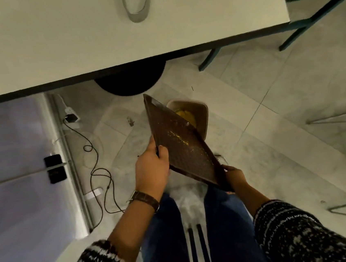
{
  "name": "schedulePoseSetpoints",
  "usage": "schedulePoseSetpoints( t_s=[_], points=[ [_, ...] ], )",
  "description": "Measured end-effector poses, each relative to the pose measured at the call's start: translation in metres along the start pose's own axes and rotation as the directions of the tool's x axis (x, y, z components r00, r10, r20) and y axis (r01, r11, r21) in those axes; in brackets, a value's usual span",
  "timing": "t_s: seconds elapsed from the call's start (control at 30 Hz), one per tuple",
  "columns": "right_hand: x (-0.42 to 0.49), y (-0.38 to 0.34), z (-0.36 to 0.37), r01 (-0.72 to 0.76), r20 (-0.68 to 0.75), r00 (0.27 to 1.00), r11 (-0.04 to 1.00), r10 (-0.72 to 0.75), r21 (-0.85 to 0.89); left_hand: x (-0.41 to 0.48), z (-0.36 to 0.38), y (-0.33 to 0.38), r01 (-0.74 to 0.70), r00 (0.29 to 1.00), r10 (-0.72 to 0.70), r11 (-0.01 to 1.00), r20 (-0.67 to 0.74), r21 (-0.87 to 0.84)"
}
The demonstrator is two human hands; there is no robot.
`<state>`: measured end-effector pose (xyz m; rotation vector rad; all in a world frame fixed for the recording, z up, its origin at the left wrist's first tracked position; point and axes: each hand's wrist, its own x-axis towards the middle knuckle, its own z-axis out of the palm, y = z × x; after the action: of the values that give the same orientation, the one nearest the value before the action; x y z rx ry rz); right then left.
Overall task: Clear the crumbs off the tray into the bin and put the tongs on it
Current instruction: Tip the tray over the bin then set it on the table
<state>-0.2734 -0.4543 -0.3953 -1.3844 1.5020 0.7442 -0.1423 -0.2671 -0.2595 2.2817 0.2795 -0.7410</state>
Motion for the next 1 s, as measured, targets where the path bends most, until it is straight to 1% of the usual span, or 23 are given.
schedulePoseSetpoints(
  t_s=[0.13,0.2,0.3,0.37,0.47,0.57,0.67,0.73,0.8,0.9,1.0],
  points=[
    [-0.002,-0.025,-0.026,0.126,0.047,0.992,0.984,-0.12,-0.127,-0.016,0.003,0.006,0.019,0.99,-0.017,1.0,-0.139,0.011],
    [0.003,-0.035,-0.035,0.19,0.071,0.981,0.959,-0.179,-0.211,-0.023,0.008,0.009,0.045,0.979,-0.05,0.998,-0.197,-0.033],
    [0.019,-0.041,-0.042,0.212,0.095,0.976,0.953,-0.195,-0.216,-0.033,0.021,0.018,0.046,0.959,-0.069,0.995,-0.275,-0.09],
    [0.034,-0.037,-0.046,0.184,0.095,0.981,0.957,-0.166,-0.225,-0.03,0.039,0.018,0.069,0.947,-0.094,0.994,-0.307,-0.09],
    [0.059,-0.038,-0.052,0.084,0.05,0.996,0.967,-0.074,-0.241,-0.009,0.071,0.024,0.113,0.959,-0.127,0.991,-0.255,-0.068],
    [0.078,-0.054,-0.058,0.084,0.106,0.993,0.943,-0.053,-0.321,0.008,0.081,0.037,0.108,0.962,-0.139,0.985,-0.237,-0.138],
    [0.08,-0.063,-0.067,0.088,0.104,0.993,0.92,-0.052,-0.382,0.008,0.083,0.045,0.11,0.96,-0.147,0.981,-0.238,-0.161],
    [0.077,-0.065,-0.073,0.033,0.079,0.997,0.929,-0.004,-0.369,0.004,0.085,0.049,0.113,0.96,-0.151,0.979,-0.235,-0.169],
    [0.074,-0.065,-0.076,-0.001,0.074,0.997,0.941,0.028,-0.339,0.004,0.088,0.051,0.13,0.961,-0.159,0.982,-0.228,-0.138],
    [0.07,-0.064,-0.077,0.021,0.083,0.997,0.948,0.006,-0.317,0.005,0.083,0.055,0.133,0.959,-0.156,0.985,-0.237,-0.112],
    [0.068,-0.06,-0.075,0.011,0.083,0.996,0.952,0.016,-0.307,0.006,0.076,0.058,0.129,0.962,-0.149,0.987,-0.23,-0.098]
  ],
)
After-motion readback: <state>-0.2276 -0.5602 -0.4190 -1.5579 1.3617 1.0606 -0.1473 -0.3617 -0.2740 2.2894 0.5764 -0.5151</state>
